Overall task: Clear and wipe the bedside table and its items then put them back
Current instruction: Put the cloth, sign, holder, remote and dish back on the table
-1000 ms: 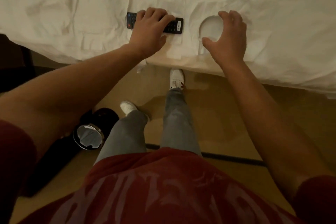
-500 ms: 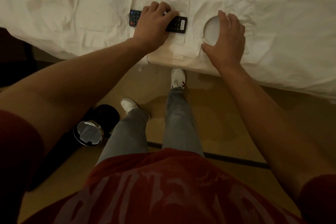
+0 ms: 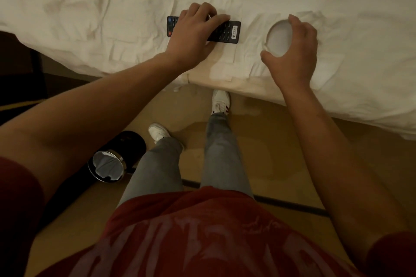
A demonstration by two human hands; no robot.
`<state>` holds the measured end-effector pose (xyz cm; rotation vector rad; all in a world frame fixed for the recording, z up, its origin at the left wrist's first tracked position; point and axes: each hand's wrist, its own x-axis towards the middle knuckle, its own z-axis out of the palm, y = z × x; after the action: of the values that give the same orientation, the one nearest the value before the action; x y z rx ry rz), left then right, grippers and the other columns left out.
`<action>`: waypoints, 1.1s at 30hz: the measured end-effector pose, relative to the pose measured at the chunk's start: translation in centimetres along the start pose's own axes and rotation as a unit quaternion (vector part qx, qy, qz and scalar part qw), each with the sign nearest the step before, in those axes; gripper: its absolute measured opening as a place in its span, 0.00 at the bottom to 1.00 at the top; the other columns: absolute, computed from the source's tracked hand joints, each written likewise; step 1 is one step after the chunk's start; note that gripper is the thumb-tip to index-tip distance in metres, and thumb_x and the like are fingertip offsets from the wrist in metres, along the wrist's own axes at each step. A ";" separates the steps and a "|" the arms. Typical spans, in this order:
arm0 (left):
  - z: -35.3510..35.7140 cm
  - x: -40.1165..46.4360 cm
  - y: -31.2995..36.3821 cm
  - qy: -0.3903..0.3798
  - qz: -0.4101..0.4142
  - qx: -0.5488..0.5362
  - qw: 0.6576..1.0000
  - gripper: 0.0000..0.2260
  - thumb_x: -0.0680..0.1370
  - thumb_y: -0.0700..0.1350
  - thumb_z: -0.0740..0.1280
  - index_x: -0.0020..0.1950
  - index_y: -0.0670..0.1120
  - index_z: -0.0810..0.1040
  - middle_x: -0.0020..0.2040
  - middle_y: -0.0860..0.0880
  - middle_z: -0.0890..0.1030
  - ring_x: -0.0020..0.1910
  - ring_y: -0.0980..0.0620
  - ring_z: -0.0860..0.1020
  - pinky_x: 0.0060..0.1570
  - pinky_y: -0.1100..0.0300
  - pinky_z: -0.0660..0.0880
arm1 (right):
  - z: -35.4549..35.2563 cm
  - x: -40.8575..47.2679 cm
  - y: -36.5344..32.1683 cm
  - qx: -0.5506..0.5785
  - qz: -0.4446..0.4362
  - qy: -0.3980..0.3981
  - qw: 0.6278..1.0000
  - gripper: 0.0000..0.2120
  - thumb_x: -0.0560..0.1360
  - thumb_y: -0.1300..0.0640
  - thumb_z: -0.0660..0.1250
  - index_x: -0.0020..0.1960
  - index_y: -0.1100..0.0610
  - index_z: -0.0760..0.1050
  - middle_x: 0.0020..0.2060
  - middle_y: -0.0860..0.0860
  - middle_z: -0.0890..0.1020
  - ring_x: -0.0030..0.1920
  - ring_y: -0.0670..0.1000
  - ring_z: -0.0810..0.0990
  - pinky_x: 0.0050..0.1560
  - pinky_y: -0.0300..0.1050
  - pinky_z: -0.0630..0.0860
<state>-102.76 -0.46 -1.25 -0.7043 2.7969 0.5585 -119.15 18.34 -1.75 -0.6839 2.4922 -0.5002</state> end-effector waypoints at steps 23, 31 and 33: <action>-2.5 -13.9 -10.2 0.112 -0.156 -0.040 0.981 0.23 0.80 0.49 0.63 0.75 0.49 0.72 0.65 0.42 0.75 0.63 0.40 0.73 0.61 0.46 0.71 | 6.0 -5.7 -14.6 0.019 -0.169 -0.075 0.983 0.41 0.66 0.43 0.76 0.77 0.52 0.68 0.69 0.52 0.71 0.69 0.52 0.71 0.62 0.34 0.66; -2.6 -23.8 -16.5 0.154 -0.229 -0.064 0.959 0.22 0.79 0.48 0.65 0.74 0.50 0.72 0.64 0.43 0.76 0.61 0.40 0.73 0.60 0.44 0.71 | 11.9 -10.7 -22.7 -0.015 -0.248 -0.111 0.962 0.41 0.67 0.42 0.76 0.76 0.51 0.68 0.69 0.53 0.71 0.69 0.52 0.71 0.63 0.36 0.66; -2.5 -26.8 -18.4 0.166 -0.242 -0.063 0.954 0.22 0.79 0.48 0.66 0.74 0.50 0.72 0.64 0.43 0.76 0.62 0.40 0.73 0.60 0.45 0.71 | 13.6 -12.4 -24.9 -0.020 -0.265 -0.119 0.957 0.41 0.67 0.41 0.75 0.77 0.52 0.68 0.69 0.53 0.72 0.69 0.51 0.71 0.64 0.35 0.66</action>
<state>-70.81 -5.42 2.92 -1.5830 2.7247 0.5645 -93.22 2.29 3.38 -1.3576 2.0840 -0.5172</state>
